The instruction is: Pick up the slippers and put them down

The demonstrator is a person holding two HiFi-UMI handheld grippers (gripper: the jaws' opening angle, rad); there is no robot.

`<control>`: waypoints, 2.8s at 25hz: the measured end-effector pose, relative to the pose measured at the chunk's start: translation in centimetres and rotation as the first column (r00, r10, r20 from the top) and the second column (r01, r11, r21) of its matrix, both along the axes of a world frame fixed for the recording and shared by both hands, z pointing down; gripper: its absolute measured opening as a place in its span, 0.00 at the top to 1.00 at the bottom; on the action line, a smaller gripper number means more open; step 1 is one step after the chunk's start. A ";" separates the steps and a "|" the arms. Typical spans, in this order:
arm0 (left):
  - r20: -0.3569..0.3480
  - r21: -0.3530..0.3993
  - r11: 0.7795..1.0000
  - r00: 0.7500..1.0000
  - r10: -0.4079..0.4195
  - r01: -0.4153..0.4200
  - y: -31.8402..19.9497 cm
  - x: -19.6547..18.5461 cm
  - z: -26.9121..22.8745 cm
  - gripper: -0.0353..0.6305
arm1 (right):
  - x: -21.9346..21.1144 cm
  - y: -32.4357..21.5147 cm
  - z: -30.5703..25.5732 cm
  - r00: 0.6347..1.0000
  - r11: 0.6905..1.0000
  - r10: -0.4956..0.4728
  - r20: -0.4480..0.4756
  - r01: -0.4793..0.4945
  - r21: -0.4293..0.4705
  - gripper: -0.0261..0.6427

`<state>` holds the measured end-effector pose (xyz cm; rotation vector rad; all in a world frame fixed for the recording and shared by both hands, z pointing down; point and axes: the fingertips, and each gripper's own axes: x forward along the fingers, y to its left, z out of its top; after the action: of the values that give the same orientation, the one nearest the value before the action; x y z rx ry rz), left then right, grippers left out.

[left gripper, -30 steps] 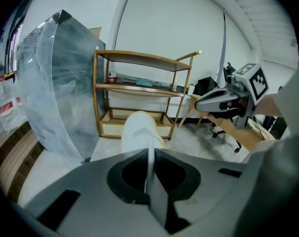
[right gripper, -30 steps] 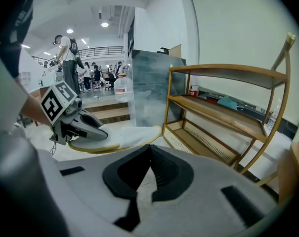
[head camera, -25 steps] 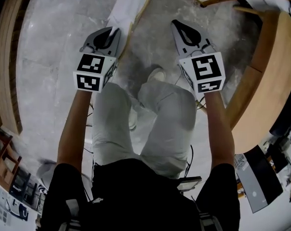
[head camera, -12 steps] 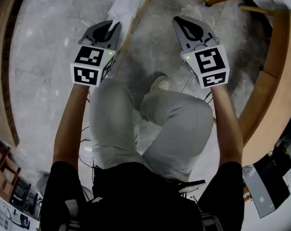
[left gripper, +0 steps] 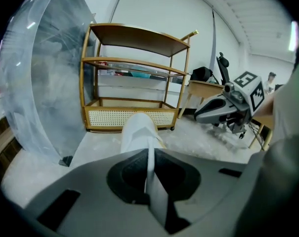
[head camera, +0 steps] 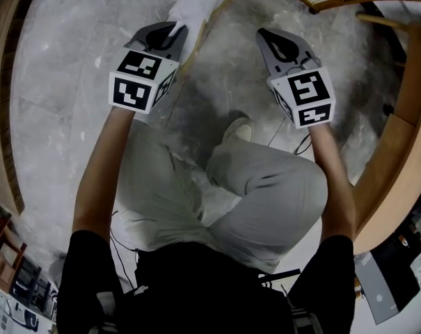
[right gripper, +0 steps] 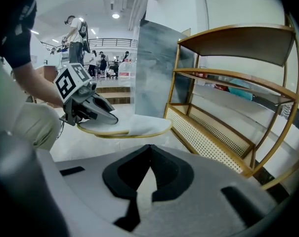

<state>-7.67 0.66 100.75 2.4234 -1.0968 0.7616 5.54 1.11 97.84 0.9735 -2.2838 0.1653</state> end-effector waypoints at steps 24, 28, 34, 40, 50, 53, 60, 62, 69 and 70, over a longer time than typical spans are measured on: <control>0.198 -0.118 0.991 0.976 0.089 -0.067 3.6 4.2 15.4 0.91 | 0.2 2.8 9.7 0.999 0.994 0.025 0.039 -0.020 -0.106 0.96; 0.202 -0.132 0.988 0.973 0.108 -0.082 4.2 4.6 17.1 0.91 | 0.4 3.5 10.9 0.999 0.991 0.033 0.033 -0.029 -0.129 0.96; 0.197 -0.115 0.992 0.978 0.065 -0.042 3.9 4.3 18.7 0.91 | 0.5 4.1 12.0 0.999 0.988 0.037 0.022 -0.033 -0.148 0.96; 0.190 -0.119 0.992 0.981 0.051 -0.028 3.6 4.7 19.6 0.91 | 0.5 4.9 13.0 1.000 0.985 0.030 0.007 -0.029 -0.168 0.96; 0.183 -0.159 0.987 0.983 0.032 -0.003 3.9 4.4 20.5 0.91 | -0.1 5.9 13.7 1.000 0.984 0.021 0.015 -0.018 -0.176 0.96; 0.181 -0.165 0.986 0.983 0.028 0.002 3.8 4.2 20.6 0.91 | -0.2 6.0 13.7 1.000 0.984 0.018 0.016 -0.015 -0.178 0.96; 0.175 -0.160 0.987 0.984 0.025 0.004 3.8 3.9 20.4 0.91 | -0.1 6.4 13.9 1.000 0.982 0.020 0.020 -0.016 -0.189 0.96; 0.169 -0.161 0.987 0.985 0.025 0.003 3.9 3.9 20.2 0.91 | 0.0 6.5 13.9 1.000 0.982 0.018 0.020 -0.014 -0.189 0.96; 0.160 -0.160 0.987 0.987 0.035 -0.009 4.1 3.6 19.0 0.91 | 0.2 6.2 13.5 1.000 0.983 0.017 0.025 -0.012 -0.185 0.96; 0.157 -0.158 0.987 0.987 0.035 -0.010 4.1 3.6 18.8 0.91 | 0.1 6.0 13.2 0.999 0.983 0.021 0.033 -0.015 -0.182 0.96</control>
<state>-4.09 4.75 119.50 2.2784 -1.0264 1.0240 5.67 7.13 111.04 0.9024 -2.2466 0.3945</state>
